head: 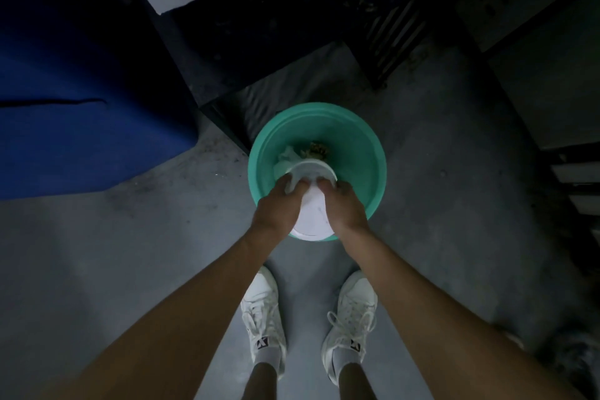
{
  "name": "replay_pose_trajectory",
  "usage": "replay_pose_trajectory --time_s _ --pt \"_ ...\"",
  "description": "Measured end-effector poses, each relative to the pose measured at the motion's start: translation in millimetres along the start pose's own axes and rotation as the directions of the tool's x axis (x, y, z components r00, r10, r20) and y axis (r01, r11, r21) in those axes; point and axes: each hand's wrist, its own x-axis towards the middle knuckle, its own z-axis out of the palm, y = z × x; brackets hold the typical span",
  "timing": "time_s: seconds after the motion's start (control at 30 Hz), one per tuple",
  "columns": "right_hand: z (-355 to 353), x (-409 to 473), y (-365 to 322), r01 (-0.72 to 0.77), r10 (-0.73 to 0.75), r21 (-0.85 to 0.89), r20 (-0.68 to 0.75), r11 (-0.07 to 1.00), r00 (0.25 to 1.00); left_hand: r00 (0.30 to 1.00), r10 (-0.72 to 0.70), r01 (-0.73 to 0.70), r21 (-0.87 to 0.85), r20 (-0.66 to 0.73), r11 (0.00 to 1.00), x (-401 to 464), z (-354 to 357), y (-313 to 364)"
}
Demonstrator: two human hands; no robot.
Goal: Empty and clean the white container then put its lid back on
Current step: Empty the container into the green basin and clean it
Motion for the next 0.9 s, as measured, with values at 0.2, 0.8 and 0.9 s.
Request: replay_pose_trajectory --time_s 0.2,0.8,0.9 --pt "-6 -10 6 0.031 -0.037 0.215 0.026 0.976 0.999 0.988 -0.104 0.127 -0.211 0.116 0.969 -8 -1 1" --pt "7 12 27 -0.429 0.524 0.755 0.133 0.497 0.841 0.999 0.029 -0.039 -0.317 -0.037 0.948 6 -15 24" --pt "8 20 16 -0.450 0.548 0.783 0.171 0.428 0.819 0.995 0.081 -0.096 -0.363 -0.057 0.927 10 -21 32"
